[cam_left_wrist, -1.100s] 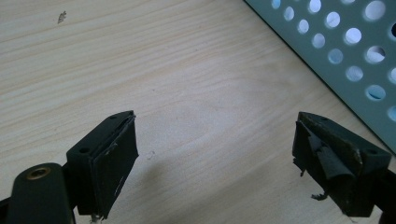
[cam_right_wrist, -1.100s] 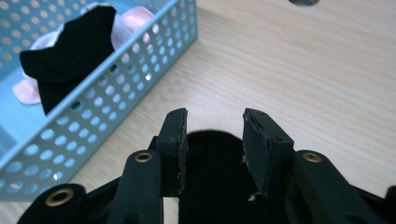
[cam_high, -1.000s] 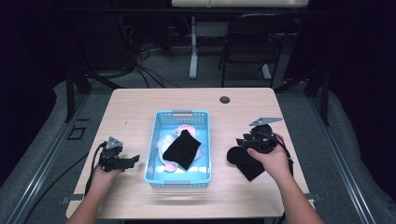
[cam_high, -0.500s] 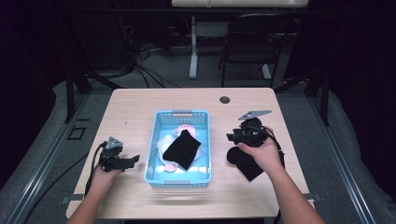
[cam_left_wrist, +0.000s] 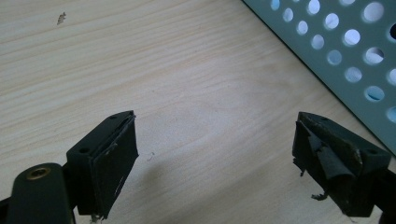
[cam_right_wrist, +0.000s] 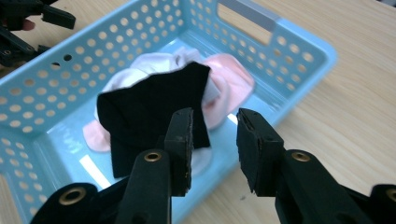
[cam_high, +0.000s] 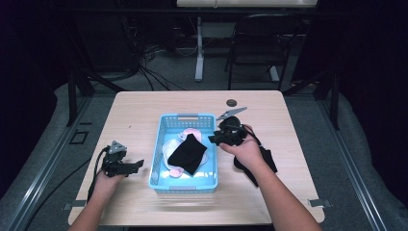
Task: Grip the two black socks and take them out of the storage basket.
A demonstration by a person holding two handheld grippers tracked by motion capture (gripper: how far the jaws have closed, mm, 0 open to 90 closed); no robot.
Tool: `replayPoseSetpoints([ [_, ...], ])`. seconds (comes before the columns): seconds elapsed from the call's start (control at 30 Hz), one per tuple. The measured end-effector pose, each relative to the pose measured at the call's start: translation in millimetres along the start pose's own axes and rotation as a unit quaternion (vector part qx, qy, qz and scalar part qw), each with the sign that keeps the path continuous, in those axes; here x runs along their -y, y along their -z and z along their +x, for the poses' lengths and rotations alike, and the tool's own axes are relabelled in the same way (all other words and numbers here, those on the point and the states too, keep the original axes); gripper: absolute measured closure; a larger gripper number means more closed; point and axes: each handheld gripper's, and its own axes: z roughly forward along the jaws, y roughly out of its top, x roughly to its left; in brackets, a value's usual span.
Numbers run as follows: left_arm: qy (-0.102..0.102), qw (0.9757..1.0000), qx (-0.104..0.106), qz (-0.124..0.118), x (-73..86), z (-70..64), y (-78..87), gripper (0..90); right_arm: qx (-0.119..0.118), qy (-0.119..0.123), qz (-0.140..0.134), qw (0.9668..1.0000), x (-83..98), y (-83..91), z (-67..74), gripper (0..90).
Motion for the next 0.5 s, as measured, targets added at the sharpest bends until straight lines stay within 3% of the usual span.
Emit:
replayPoseSetpoints([
  [0.27,-0.001,1.0,0.001,-0.002,-0.3,0.2,0.0,14.2,-0.02,0.002,0.017,0.9997,-20.0,-31.4,10.4,64.3],
  [0.3,-0.001,1.0,0.002,0.0,-0.5,0.4,0.2,14.2,-0.03,-0.011,0.024,0.9992,-23.2,-40.7,10.8,63.6],
  [0.5,-0.001,1.0,0.003,-0.002,-0.4,0.6,-0.1,14.2,-0.023,-0.01,0.052,0.9983,-26.7,-61.4,11.3,63.0],
])
